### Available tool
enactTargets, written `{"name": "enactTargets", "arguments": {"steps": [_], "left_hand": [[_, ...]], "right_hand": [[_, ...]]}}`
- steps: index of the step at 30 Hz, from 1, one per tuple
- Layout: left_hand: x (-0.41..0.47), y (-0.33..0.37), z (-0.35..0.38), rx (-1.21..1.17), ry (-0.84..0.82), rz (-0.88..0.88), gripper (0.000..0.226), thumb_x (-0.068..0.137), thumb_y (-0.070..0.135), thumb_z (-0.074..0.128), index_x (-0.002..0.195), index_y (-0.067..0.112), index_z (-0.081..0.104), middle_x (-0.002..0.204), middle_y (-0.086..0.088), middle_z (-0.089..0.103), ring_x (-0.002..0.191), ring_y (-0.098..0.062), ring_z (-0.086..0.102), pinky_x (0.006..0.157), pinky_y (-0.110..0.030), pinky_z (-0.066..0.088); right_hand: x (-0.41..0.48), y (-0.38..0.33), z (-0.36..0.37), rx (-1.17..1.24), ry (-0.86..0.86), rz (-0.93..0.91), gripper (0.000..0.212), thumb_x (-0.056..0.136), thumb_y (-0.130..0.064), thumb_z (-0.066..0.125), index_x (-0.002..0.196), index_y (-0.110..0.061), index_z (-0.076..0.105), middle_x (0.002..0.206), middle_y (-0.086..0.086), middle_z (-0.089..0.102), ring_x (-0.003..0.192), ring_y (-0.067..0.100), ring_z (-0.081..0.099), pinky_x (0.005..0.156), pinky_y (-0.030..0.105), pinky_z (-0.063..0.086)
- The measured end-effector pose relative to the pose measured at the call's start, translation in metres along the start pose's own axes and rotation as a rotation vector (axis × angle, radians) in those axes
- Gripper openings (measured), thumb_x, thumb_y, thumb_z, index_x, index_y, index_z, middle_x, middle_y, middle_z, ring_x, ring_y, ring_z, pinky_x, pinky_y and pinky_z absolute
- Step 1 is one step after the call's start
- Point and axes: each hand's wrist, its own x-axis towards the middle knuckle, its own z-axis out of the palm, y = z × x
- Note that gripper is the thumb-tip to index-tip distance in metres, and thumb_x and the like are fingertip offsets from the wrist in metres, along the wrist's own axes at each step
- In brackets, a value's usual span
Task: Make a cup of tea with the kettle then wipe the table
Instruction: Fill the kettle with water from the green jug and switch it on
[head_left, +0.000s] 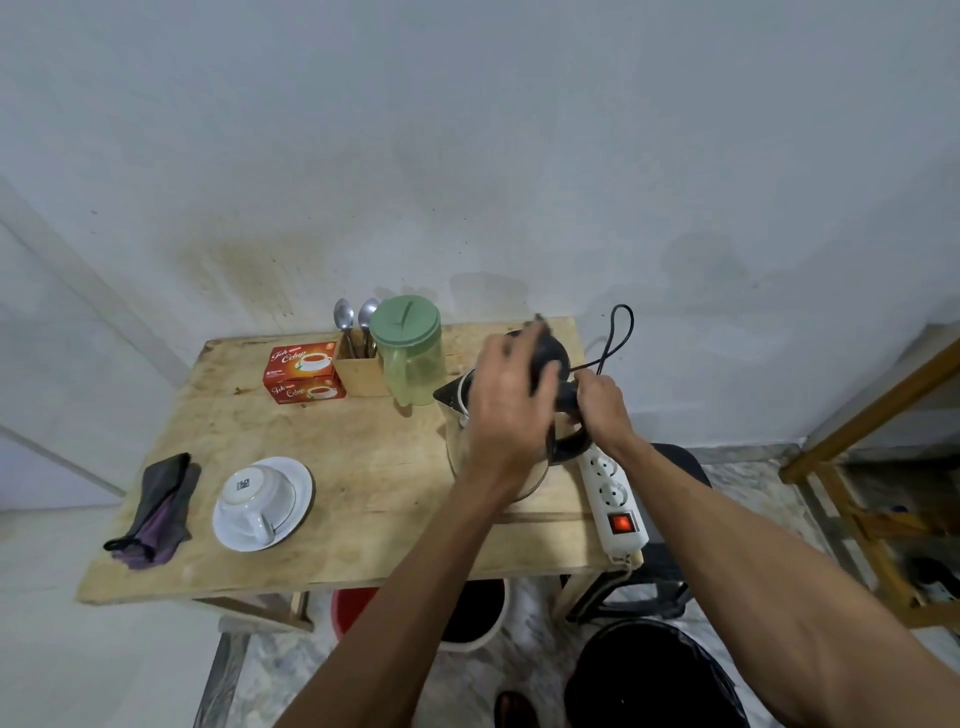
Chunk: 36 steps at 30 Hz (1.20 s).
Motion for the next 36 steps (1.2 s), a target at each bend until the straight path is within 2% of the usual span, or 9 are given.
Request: {"name": "enactTargets", "arguments": {"steps": [3,10,16,23,25,27,29,32,36], "left_hand": [[-0.011,-0.019,-0.016,-0.106,0.077,-0.195,0.043,0.092,0.023,0.064,0.133,0.012,0.056,0.104,-0.002,0.056,0.09,-0.003,0.054,0.089,-0.021,0.05],[-0.027,-0.047,-0.014,0.034,0.008,-0.338,0.049,0.091,0.028,0.067,0.132,0.002,0.057,0.096,-0.01,0.051,0.092,-0.023,0.052,0.086,-0.034,0.044],[-0.033,-0.063,-0.009,0.202,0.03,-0.284,0.052,0.086,0.038,0.07,0.125,0.004,0.064,0.091,-0.008,0.041,0.086,-0.022,0.042,0.077,-0.041,0.048],[-0.041,-0.078,-0.007,0.387,0.085,-0.221,0.047,0.082,0.053,0.066,0.116,0.02,0.07,0.087,-0.003,0.042,0.076,-0.018,0.043,0.061,-0.033,0.041],[-0.039,-0.083,-0.01,0.394,0.092,-0.212,0.044,0.082,0.053,0.066,0.114,0.023,0.071,0.086,-0.002,0.043,0.077,-0.018,0.043,0.062,-0.033,0.038],[-0.037,-0.09,-0.017,0.396,0.126,-0.202,0.039,0.086,0.05,0.06,0.112,0.024,0.071,0.086,-0.002,0.044,0.078,-0.016,0.042,0.066,-0.032,0.034],[-0.039,-0.099,-0.021,0.321,0.197,-0.302,0.039,0.09,0.043,0.047,0.113,0.018,0.065,0.092,-0.003,0.048,0.083,-0.016,0.044,0.073,-0.033,0.034],[-0.042,-0.121,-0.021,0.238,0.276,-0.52,0.042,0.091,0.038,0.035,0.112,0.01,0.058,0.101,-0.008,0.055,0.092,-0.023,0.051,0.082,-0.035,0.032],[-0.058,-0.163,-0.002,0.332,0.128,-0.579,0.047,0.094,0.038,0.03,0.111,0.006,0.06,0.103,-0.015,0.062,0.094,-0.036,0.06,0.08,-0.045,0.045]], "right_hand": [[-0.001,0.001,-0.001,0.001,0.0,0.005,0.033,0.091,-0.024,0.035,0.082,-0.003,0.058,0.083,0.015,0.057,0.07,0.027,0.054,0.058,0.033,0.044],[-0.002,0.001,0.0,-0.066,0.002,0.0,0.031,0.095,-0.024,0.035,0.077,-0.006,0.053,0.079,0.014,0.056,0.068,0.026,0.054,0.061,0.035,0.042],[-0.002,0.001,-0.001,-0.047,-0.006,0.012,0.032,0.094,-0.025,0.036,0.079,-0.006,0.056,0.084,0.015,0.059,0.074,0.028,0.058,0.062,0.034,0.044],[0.001,0.0,-0.001,0.012,-0.017,0.07,0.037,0.089,-0.032,0.043,0.095,-0.002,0.064,0.094,0.014,0.063,0.075,0.03,0.063,0.067,0.035,0.051],[0.003,-0.002,0.001,0.027,-0.016,0.088,0.036,0.09,-0.031,0.046,0.098,-0.002,0.065,0.098,0.014,0.064,0.074,0.027,0.063,0.069,0.036,0.053],[0.004,-0.004,0.005,0.043,0.01,0.092,0.028,0.09,-0.029,0.048,0.09,-0.006,0.066,0.094,0.013,0.064,0.075,0.025,0.063,0.073,0.037,0.055],[0.006,-0.008,0.008,0.07,0.043,0.1,0.022,0.089,-0.028,0.051,0.083,-0.011,0.064,0.091,0.011,0.065,0.074,0.024,0.062,0.074,0.039,0.056],[0.012,-0.018,0.007,0.099,0.071,0.109,0.027,0.087,-0.028,0.053,0.09,-0.005,0.066,0.087,0.012,0.066,0.069,0.026,0.062,0.06,0.032,0.05],[0.033,-0.037,-0.001,0.151,0.09,0.086,0.027,0.078,-0.032,0.052,0.076,-0.008,0.065,0.079,0.014,0.066,0.068,0.028,0.061,0.068,0.04,0.049]]}}
